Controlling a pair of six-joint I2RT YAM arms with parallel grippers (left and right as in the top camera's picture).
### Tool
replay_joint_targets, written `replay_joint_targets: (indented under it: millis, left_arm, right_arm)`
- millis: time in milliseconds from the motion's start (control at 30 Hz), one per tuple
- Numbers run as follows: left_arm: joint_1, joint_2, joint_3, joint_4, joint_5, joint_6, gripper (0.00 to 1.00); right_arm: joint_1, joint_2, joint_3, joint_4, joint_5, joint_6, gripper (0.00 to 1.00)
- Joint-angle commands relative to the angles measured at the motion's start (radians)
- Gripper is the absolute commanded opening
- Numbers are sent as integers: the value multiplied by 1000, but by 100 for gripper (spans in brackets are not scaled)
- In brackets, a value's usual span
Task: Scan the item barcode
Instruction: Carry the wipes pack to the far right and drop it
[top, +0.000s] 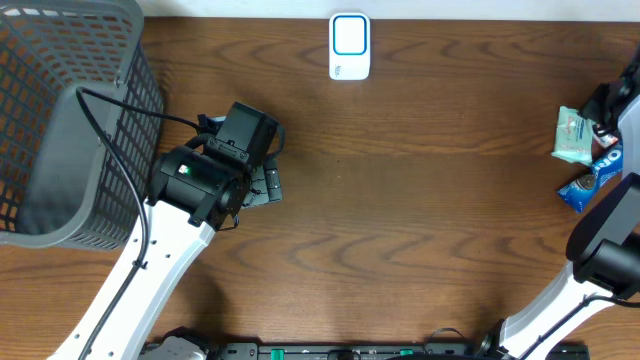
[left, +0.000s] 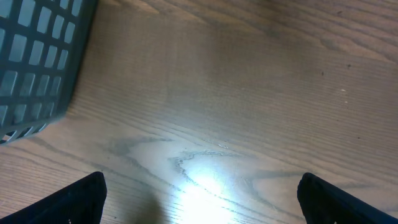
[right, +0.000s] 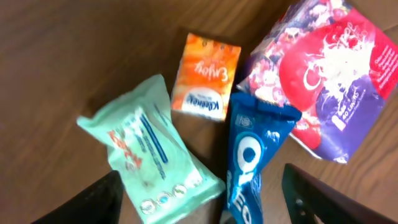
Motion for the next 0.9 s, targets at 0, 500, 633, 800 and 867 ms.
replay_joint_targets:
  millis: [0, 500, 633, 800, 867]
  left_arm:
    - [3, 6, -2, -3, -2, -2, 98]
    - [3, 6, -2, -3, -2, -2, 98]
    - [3, 6, -2, -3, -2, -2, 98]
    - [3, 6, -2, -3, -2, -2, 98]
    - [3, 6, -2, -3, -2, -2, 98]
  right_arm:
    - [12, -53, -1, -21, 14, -3, 89]
    - [128, -571, -14, -467, -388, -2, 99]
    - [180, -701, -89, -531, -454, -3, 99]
    - [270, -914, -297, -505, -462, -2, 99]
    - [301, -999, -386, -487, -477, 22, 99]
